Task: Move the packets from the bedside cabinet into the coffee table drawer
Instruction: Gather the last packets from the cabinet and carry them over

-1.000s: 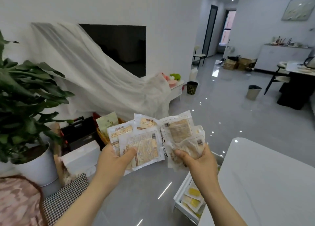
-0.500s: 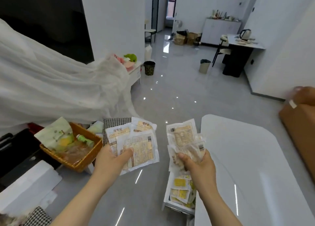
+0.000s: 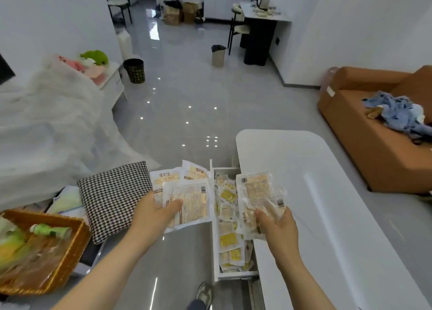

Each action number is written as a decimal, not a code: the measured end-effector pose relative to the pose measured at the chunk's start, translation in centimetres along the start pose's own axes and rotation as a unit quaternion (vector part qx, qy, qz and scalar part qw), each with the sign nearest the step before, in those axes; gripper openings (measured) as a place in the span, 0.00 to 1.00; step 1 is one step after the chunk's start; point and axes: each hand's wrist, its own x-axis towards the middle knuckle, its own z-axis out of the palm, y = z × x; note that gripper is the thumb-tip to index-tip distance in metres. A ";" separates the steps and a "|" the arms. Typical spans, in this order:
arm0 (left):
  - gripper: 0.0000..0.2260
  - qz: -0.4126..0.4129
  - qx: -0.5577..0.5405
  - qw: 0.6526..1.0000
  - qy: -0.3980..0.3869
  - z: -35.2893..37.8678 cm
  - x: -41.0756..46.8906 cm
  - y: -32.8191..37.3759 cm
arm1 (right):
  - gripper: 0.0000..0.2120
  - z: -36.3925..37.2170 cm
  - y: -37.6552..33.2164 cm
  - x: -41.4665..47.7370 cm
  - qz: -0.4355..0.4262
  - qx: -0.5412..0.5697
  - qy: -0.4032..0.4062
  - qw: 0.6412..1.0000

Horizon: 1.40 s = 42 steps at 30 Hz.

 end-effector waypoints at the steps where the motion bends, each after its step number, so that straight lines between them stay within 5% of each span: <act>1: 0.10 0.000 0.009 1.000 -0.010 0.5 1.5 0.3 | 0.16 0.2 0.0 1.2 0.005 -0.001 0.009 1.000; 19: 0.11 -0.048 0.140 0.961 -0.232 9.4 21.6 0.9 | 0.10 0.4 3.8 11.7 0.183 -0.060 0.164 0.967; 31: 0.09 -0.019 0.295 0.861 -0.414 14.0 36.5 0.9 | 0.07 8.1 6.0 15.2 0.331 -0.017 0.296 0.896; 42: 0.08 -0.018 0.393 0.763 -0.513 20.5 41.7 -5.3 | 0.11 11.6 12.6 17.8 0.414 0.027 0.327 0.849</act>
